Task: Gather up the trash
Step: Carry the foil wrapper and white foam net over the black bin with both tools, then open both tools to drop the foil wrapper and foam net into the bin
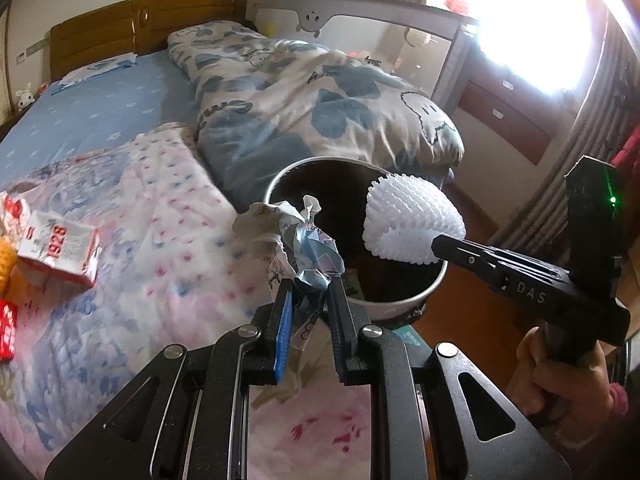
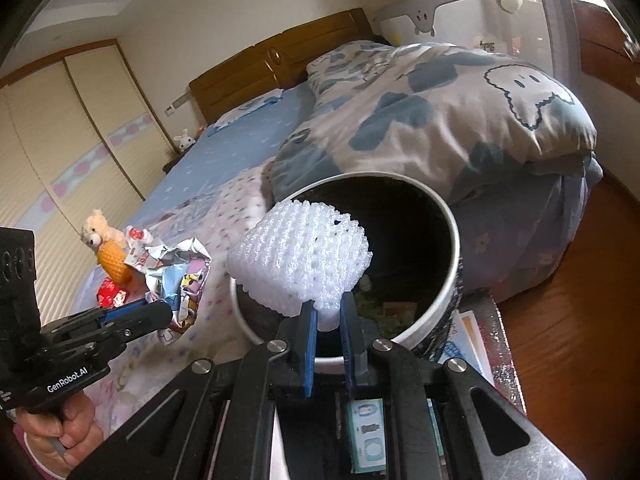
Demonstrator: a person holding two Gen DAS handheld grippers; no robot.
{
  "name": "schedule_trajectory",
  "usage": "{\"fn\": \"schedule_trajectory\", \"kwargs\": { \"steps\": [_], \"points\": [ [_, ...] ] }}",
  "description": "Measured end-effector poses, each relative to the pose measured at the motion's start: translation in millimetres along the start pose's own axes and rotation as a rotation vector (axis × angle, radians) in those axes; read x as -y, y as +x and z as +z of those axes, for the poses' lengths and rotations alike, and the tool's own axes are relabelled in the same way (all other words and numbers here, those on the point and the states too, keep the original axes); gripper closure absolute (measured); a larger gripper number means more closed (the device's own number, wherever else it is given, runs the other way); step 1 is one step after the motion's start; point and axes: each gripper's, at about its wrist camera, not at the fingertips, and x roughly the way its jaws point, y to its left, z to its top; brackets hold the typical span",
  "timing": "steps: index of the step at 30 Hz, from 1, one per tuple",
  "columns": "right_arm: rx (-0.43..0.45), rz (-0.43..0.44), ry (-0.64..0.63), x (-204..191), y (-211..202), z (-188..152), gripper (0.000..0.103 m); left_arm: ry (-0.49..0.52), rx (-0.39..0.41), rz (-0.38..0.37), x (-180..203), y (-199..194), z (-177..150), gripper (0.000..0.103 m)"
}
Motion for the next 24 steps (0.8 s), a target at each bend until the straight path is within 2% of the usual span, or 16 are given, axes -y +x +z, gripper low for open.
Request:
{"fn": "schedule_trajectory", "kwargs": {
  "steps": [11,24],
  "points": [
    [-0.017,-0.03,0.003,20,15,19,0.092,0.007,-0.024,-0.015,12,28,22,0.087],
    [-0.048,-0.037,0.012,31,28,24,0.092,0.025,-0.06,-0.018,18,51,28,0.085]
  ]
}}
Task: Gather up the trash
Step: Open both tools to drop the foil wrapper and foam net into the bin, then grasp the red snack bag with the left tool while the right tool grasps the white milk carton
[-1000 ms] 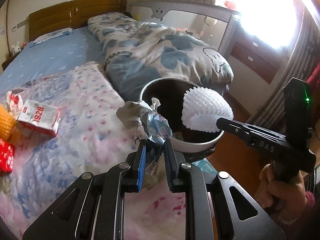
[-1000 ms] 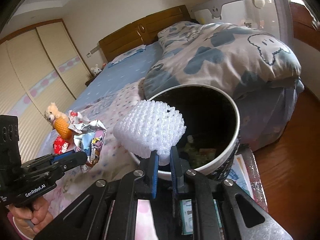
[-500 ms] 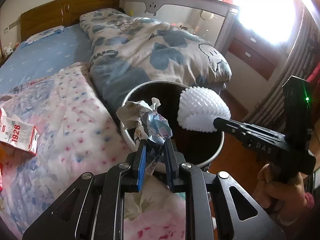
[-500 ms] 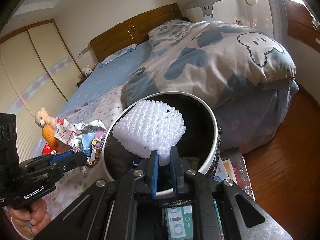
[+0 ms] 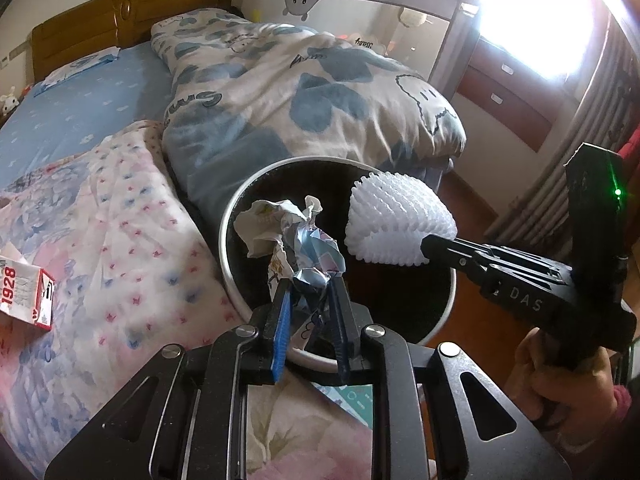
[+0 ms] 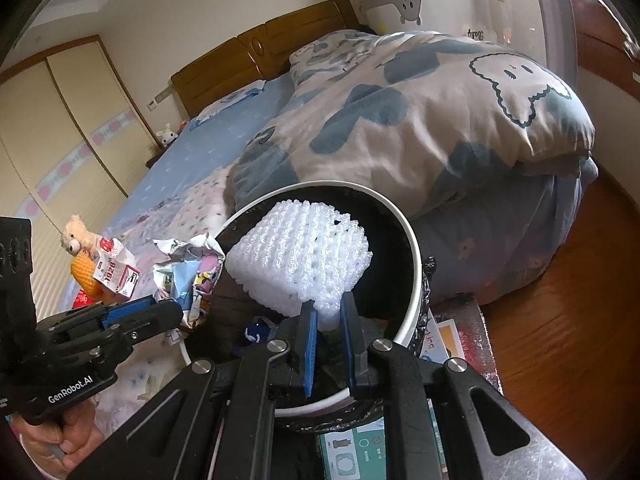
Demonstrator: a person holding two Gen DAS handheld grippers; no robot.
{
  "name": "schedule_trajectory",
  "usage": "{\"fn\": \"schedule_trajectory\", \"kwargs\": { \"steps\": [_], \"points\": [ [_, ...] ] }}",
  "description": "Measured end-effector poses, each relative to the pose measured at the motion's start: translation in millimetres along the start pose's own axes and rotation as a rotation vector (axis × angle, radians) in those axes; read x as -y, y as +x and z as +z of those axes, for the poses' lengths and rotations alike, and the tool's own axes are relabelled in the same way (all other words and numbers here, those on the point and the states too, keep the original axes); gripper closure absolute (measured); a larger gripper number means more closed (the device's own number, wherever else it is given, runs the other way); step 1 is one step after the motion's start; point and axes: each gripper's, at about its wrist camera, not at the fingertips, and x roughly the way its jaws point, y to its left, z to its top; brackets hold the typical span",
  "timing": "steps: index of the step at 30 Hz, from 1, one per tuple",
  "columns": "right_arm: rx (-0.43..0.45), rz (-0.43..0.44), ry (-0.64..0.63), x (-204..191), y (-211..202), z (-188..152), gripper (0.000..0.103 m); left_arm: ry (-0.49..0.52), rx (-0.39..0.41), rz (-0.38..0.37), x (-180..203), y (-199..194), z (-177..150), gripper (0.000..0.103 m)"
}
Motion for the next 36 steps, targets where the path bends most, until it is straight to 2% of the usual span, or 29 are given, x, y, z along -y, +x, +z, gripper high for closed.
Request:
{"fn": "schedule_trajectory", "kwargs": {
  "steps": [4,7,9,10,11,17,24,36],
  "points": [
    [-0.01,-0.009,-0.004,1,4,3,0.087,-0.001,-0.005,0.007,-1,3,1,0.081],
    [-0.013,-0.011,0.001,3,6,4,0.085,0.003,-0.005,0.011,0,2,2,0.069],
    [-0.009,-0.014,0.009,3,4,6,0.076,0.01,0.002,0.019,1,0,1,0.052],
    [-0.006,-0.012,0.009,3,4,6,0.065,0.01,0.007,0.022,1,-2,0,0.051],
    [0.0,-0.011,0.01,3,3,6,0.055,0.012,0.013,0.028,0,-4,-1,0.05],
    [0.043,-0.011,0.022,-2,-9,6,0.052,-0.024,0.043,0.052,-13,-21,-15,0.045],
    [0.08,0.048,0.011,-23,-19,-2,0.027,-0.125,0.077,0.094,-46,-50,-46,0.04],
    [0.061,0.171,-0.081,-91,-15,-20,0.021,-0.263,0.124,0.185,-100,-101,-97,0.036]
  ]
}}
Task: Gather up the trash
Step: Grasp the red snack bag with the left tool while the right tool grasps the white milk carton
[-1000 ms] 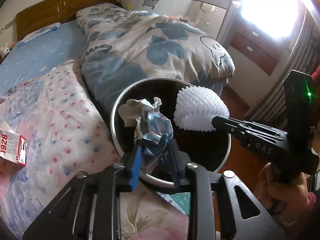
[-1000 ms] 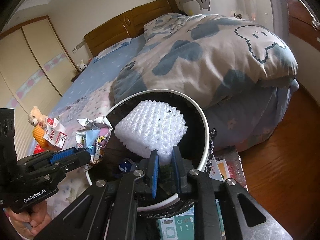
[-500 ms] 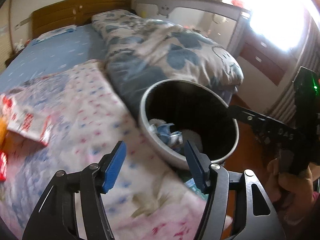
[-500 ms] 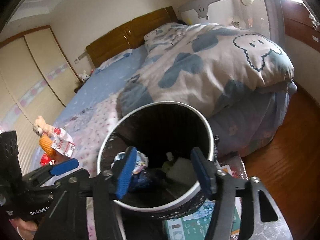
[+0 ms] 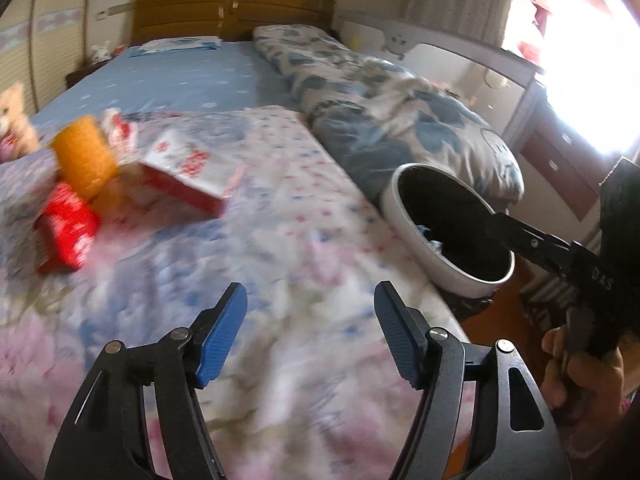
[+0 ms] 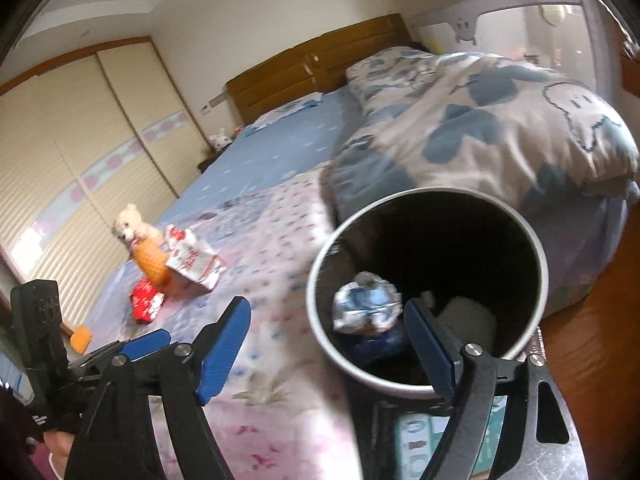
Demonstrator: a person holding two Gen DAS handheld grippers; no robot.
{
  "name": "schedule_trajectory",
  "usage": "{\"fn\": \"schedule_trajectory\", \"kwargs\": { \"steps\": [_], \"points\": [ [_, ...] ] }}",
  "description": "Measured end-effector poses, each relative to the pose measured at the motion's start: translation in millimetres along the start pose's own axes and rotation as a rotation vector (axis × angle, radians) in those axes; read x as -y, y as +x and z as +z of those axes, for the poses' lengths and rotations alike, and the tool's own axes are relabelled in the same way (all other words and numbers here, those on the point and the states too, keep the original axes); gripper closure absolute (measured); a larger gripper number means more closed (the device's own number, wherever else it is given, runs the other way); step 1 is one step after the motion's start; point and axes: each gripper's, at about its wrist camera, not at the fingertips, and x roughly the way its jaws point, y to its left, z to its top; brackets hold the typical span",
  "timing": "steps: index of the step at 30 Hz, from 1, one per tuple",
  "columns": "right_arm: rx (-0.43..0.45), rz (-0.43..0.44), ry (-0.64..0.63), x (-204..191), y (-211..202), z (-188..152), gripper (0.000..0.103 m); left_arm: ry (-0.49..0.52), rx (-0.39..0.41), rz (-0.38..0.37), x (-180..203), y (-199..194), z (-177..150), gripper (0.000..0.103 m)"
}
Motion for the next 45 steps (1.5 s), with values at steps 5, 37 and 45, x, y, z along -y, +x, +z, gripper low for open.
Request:
{"fn": "schedule_trajectory", "kwargs": {
  "steps": [5,37,45],
  "points": [
    [-0.037,0.043,-0.041,-25,12,-8,0.017,-0.063,0.006,0.035,-31,-12,-8,0.035],
    [-0.196,0.226,-0.362,-139,123,-12,0.011,-0.229,-0.004,0.262,-139,-21,-9,0.026],
    [-0.209,0.244,-0.42,-155,156,5,0.011,-0.261,-0.003,0.312,-163,-10,9,0.025]
  ]
}}
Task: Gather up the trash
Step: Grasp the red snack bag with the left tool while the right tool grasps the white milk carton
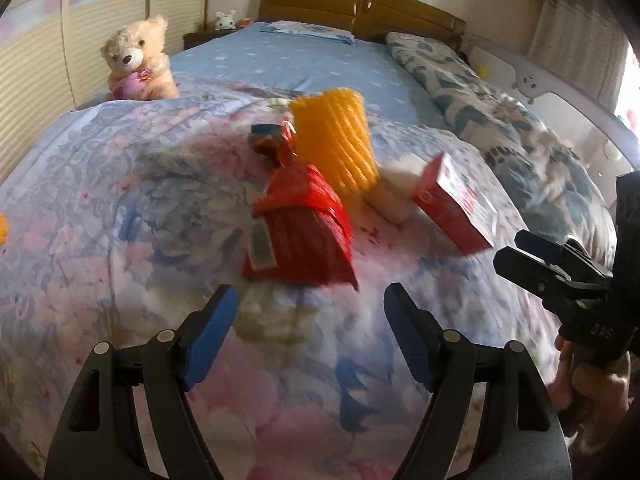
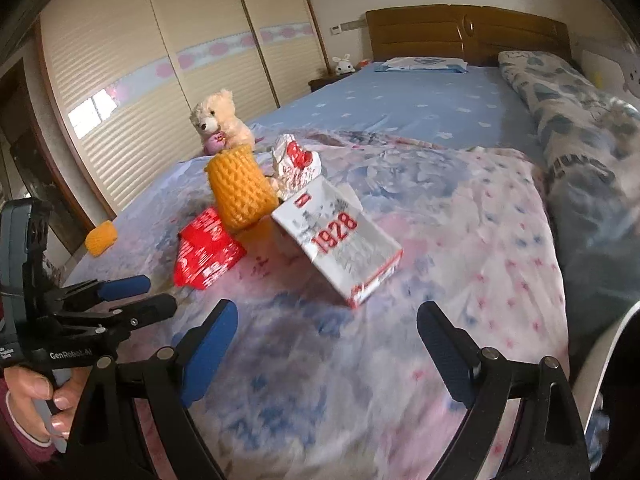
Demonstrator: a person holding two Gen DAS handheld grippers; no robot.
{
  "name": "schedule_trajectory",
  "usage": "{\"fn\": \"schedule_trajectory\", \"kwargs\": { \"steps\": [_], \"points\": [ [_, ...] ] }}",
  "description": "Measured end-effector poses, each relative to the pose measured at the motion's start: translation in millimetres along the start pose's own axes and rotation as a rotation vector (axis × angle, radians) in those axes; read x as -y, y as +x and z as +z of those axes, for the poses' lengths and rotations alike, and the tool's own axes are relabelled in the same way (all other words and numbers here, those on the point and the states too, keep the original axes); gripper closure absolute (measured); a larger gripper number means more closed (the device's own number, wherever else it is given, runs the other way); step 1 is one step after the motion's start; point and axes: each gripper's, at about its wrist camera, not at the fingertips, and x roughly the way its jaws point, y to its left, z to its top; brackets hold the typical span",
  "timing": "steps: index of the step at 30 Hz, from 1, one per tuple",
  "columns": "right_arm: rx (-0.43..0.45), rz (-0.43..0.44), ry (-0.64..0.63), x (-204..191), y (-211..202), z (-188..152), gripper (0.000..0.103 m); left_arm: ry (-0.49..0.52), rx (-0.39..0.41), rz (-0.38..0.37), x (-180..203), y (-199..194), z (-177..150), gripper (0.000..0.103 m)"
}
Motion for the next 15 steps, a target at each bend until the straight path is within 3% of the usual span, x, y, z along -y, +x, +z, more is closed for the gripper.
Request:
{"fn": "schedule_trajectory", "kwargs": {
  "steps": [11,13,14,15],
  "points": [
    [-0.032,-0.007,-0.065,3,38,31,0.012,0.001,-0.001,-0.009,1,22,19,0.026],
    [-0.031,-0.015,-0.075,1,40,32,0.02,0.018,0.0,-0.016,4,23,18,0.037],
    [-0.044,-0.02,-0.083,0,42,31,0.037,0.03,-0.004,-0.024,6,24,17,0.056],
    [-0.059,-0.024,-0.083,0,44,30,0.039,0.035,-0.013,-0.032,7,26,16,0.074]
  ]
}}
